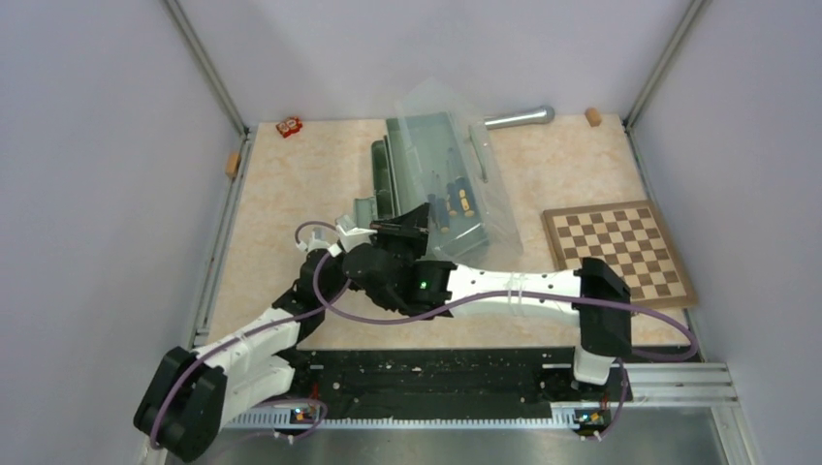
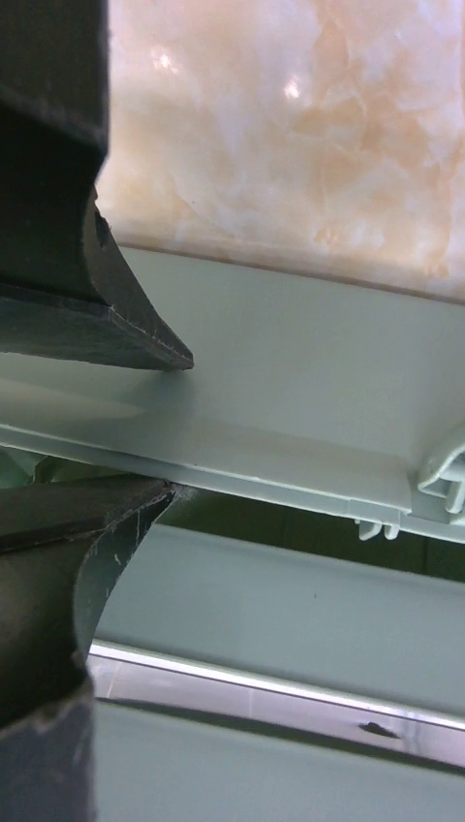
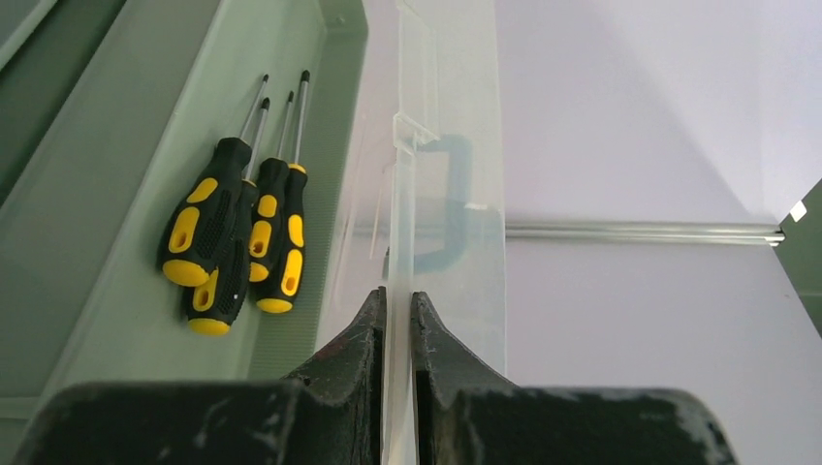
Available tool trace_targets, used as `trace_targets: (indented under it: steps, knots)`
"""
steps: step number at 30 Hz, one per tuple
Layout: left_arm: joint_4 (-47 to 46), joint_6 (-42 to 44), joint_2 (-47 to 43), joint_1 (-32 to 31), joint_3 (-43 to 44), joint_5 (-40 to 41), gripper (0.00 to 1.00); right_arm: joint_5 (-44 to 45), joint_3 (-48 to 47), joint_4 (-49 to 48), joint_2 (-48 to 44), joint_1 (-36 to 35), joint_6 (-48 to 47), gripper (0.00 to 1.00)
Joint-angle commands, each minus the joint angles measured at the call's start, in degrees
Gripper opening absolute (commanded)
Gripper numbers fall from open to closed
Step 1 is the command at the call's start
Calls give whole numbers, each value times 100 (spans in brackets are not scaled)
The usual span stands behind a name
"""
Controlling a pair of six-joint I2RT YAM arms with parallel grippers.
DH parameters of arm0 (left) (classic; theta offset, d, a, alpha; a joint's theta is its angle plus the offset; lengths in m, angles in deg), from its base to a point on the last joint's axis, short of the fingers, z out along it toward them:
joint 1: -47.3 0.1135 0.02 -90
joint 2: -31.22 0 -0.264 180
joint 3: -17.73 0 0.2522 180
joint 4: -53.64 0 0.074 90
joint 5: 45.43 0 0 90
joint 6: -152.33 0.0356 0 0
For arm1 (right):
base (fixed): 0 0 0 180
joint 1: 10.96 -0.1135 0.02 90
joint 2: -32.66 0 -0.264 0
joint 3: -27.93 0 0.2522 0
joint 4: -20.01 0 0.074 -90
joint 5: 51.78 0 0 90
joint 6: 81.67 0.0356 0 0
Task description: Pack the tool kit
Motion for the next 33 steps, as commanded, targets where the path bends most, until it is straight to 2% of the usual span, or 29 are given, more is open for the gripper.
trace_targets:
  steps: [1, 6, 8, 13, 19, 25, 29, 33]
  knots:
    - [-1081, 14, 615, -131, 263, -816, 47, 6, -510, -307, 54, -443, -219, 0]
    - [-1840, -46, 966, -371, 274, -837, 48, -14, -544, -139, 242, -683, -58, 1]
    - [-1963, -50, 954, -431, 211, -759, 49, -39, -622, 27, 332, -796, 134, 8]
    - [-2033, -130, 825, -447, -20, -580, 49, -214, -989, 501, 591, -1023, 622, 19]
    - [-2062, -212, 773, -451, -207, -445, 48, -618, -1650, 1434, 1019, -1237, 1423, 20]
    - [-2504, -393, 856, -443, -515, -419, 48, -1015, -2343, 2439, 1221, -1268, 2438, 28]
    - [-2062, -372, 427, -435, -609, -38, 47, -1301, -2641, 2703, 1030, -1258, 2882, 40]
    - [-761, -228, -422, -432, -610, 751, 47, -1704, -3007, 3215, 851, -1095, 3543, 48]
